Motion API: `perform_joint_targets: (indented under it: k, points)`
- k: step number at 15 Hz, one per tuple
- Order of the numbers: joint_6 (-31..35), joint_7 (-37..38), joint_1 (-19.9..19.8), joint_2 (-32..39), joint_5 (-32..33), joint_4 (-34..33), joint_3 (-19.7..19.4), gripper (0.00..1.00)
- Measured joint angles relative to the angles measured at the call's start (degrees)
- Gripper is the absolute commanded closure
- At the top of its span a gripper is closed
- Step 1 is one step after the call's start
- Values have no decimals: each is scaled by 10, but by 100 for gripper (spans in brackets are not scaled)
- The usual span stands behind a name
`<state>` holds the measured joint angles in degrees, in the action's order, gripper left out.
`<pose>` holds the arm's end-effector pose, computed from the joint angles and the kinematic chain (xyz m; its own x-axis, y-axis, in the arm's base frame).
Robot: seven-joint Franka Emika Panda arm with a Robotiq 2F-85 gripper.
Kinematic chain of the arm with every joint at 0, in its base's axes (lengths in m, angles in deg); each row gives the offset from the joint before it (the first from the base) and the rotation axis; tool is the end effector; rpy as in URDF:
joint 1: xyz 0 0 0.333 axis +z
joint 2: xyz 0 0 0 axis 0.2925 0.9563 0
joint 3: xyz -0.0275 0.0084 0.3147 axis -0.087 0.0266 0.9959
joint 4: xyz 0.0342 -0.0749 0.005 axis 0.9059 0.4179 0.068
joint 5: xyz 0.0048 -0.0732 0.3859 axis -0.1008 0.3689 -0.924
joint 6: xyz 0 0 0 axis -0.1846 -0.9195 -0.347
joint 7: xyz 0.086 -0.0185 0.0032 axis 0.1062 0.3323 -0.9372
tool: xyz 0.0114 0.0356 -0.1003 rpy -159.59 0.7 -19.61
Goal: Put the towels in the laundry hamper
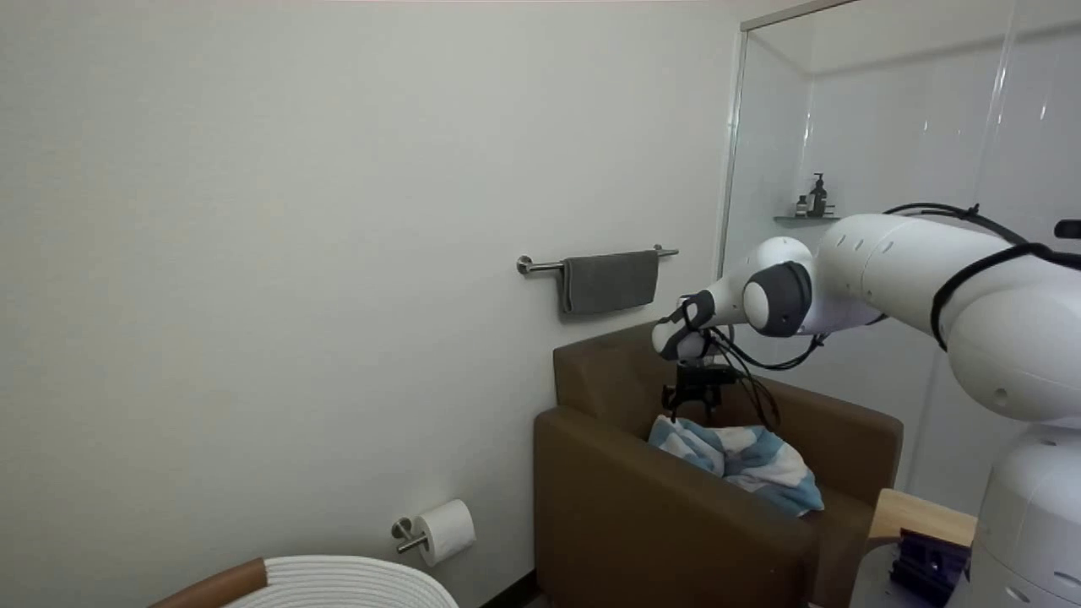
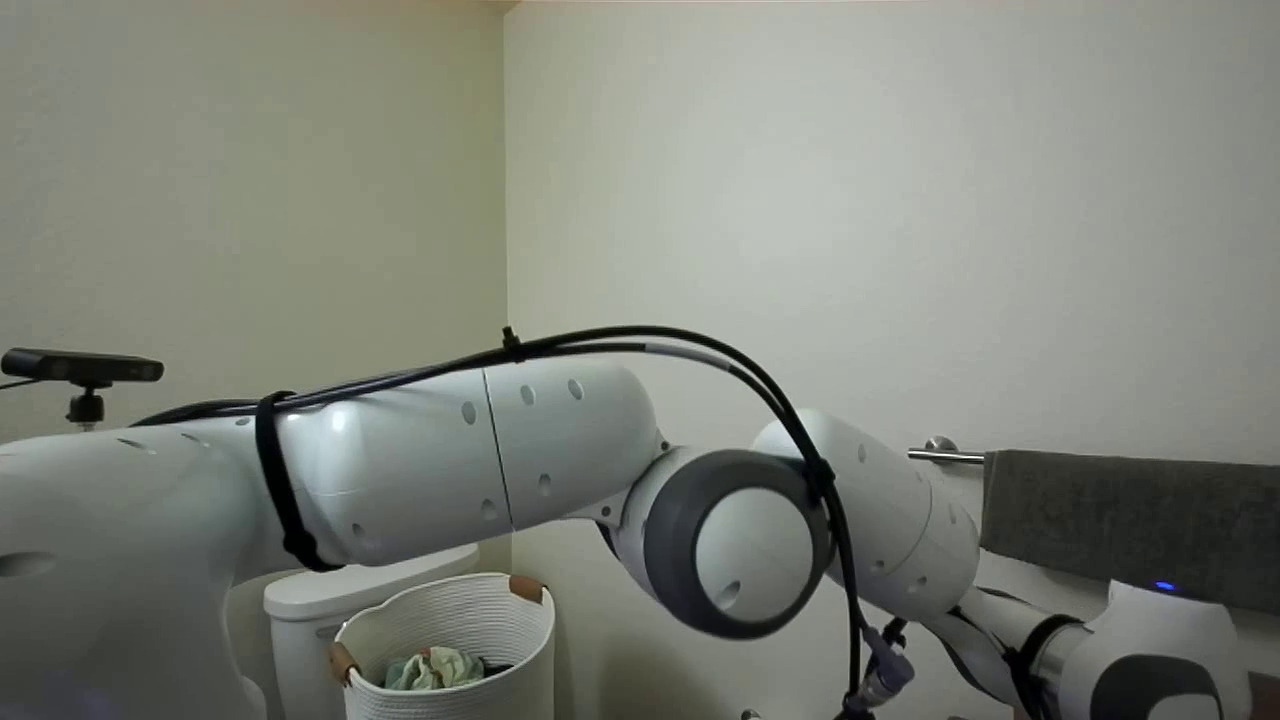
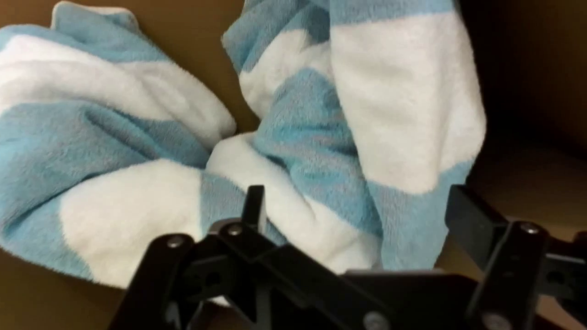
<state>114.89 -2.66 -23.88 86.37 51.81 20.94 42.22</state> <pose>0.5502 -0.5341 0.0244 0.6551 -0.7555 -0.0034 -0.7539 -0.6539 0.0636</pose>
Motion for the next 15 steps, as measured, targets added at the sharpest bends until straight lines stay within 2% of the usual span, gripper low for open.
perform_joint_targets:
  k: [2,7,8,9,10,15]
  points:
    - [-56,-34,-16,42,0,-53,22,0]
    - [-108,-73,-18,53,0,-56,35,0]
    - [-119,-73,-15,53,0,-55,33,25]
    - [-131,-73,-13,53,0,-54,31,26]
    - [-141,-73,-11,53,0,-53,29,32]
    - [-156,-73,-2,53,0,-46,19,65]
